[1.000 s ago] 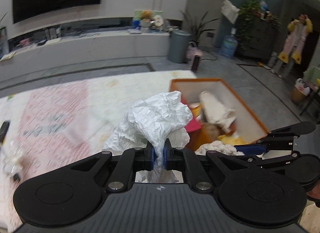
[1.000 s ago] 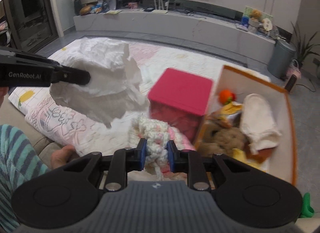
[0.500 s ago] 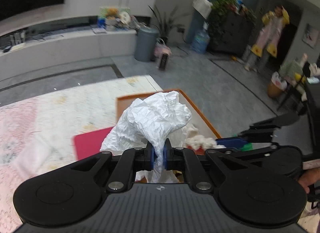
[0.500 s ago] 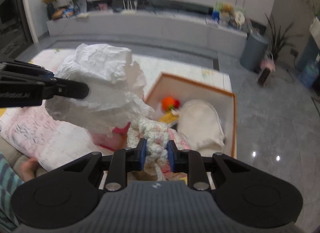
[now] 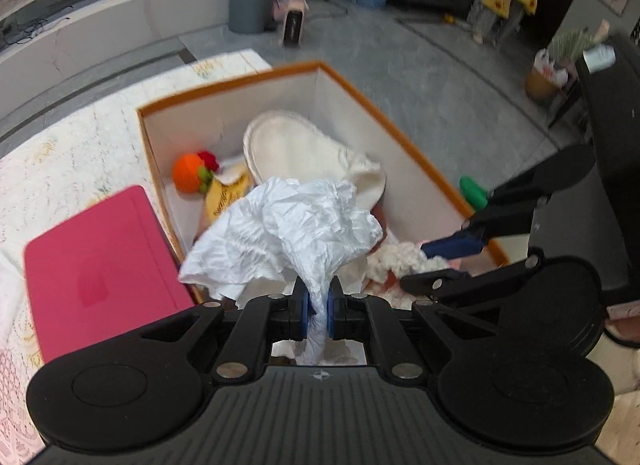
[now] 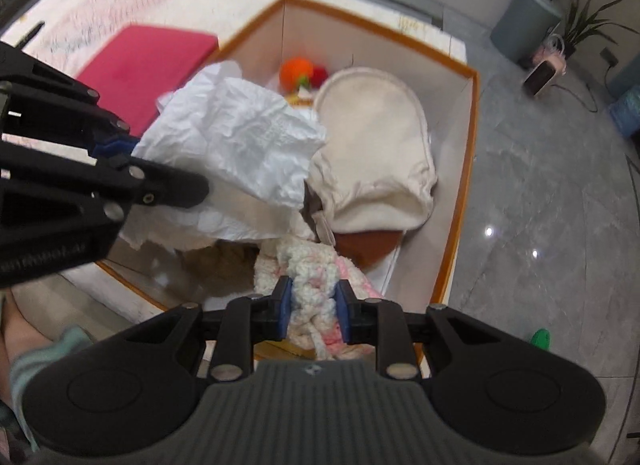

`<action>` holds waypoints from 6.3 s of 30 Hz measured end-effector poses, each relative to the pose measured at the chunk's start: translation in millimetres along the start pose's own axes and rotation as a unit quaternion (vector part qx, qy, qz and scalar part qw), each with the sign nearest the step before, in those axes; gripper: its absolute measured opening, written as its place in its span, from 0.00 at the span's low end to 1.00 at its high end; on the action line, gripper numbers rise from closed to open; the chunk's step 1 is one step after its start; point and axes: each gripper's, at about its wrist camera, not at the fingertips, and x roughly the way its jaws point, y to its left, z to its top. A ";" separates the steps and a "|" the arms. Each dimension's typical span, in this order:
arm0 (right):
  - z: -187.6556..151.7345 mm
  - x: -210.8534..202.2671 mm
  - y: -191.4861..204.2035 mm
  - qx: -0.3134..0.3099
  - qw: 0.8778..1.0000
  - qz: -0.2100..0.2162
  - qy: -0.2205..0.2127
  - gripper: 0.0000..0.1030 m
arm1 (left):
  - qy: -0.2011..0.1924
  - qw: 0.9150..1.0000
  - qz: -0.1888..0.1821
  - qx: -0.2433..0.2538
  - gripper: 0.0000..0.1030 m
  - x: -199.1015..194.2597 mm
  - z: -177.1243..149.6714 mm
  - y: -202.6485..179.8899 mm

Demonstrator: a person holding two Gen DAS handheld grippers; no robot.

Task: Organize soft objects
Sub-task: 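Carry the tissue and crocheted pouch into the orange shoebox and release both, then move both tools back toward the clear plastic bag on the bed, then grasp the tied clear plastic bag with the left tool while the right tool pinches the white wipe, then carry the plastic bag and white wipe over the orange shoebox with both tools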

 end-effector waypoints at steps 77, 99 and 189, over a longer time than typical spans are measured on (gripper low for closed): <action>72.7 27.2 304.4 -0.028 0.965 0.148 -0.214 0.83 | -0.189 0.918 0.315 -0.151 0.84 -218.5 -278.6 260.4; 178.8 128.7 346.1 -0.032 0.958 0.099 -0.268 0.95 | -0.167 0.906 0.337 -0.193 0.86 -138.7 -261.5 365.2; -34.5 -150.6 39.5 0.045 0.959 0.000 -0.281 0.01 | -0.172 0.984 0.038 0.028 0.53 -131.4 -31.0 -6.3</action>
